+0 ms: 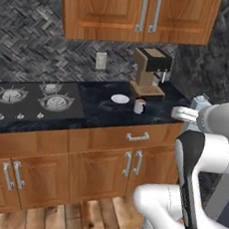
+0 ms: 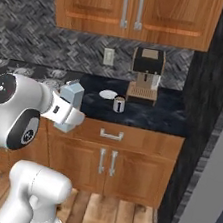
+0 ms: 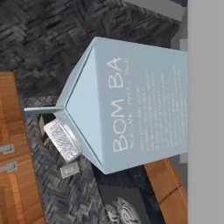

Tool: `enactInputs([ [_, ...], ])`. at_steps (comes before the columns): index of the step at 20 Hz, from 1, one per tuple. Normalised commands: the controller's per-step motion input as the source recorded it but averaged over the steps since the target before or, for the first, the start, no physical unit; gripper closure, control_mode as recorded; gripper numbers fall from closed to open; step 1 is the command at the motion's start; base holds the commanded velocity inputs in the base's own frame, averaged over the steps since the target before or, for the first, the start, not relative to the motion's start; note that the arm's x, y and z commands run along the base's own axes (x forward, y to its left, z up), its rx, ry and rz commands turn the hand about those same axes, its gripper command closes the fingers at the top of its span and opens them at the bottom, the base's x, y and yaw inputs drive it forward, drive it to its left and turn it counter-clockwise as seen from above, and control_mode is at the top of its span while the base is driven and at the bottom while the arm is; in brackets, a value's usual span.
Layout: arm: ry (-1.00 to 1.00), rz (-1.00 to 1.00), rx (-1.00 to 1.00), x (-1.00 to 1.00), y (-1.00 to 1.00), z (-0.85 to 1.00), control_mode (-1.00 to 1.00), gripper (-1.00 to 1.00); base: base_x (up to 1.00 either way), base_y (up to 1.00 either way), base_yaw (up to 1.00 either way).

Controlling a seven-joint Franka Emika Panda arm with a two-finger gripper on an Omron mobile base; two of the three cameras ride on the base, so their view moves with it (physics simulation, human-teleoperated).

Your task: Take a sugar cube from the saucer and place it inside the coffee. Then, grab milk from the fridge and place it next to the coffee on the counter to sweeten the coffee.

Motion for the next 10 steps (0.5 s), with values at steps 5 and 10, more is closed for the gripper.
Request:
enactInputs([
  [5, 0.00, 0.00, 0.00, 0.00, 0.00, 0.00, 1.00, 1.00, 1.00, -0.17, 0.25],
  [10, 0.00, 0.00, 0.00, 0.00, 0.00, 0.00, 1.00, 1.00, 0.87, -0.06, 0.19],
])
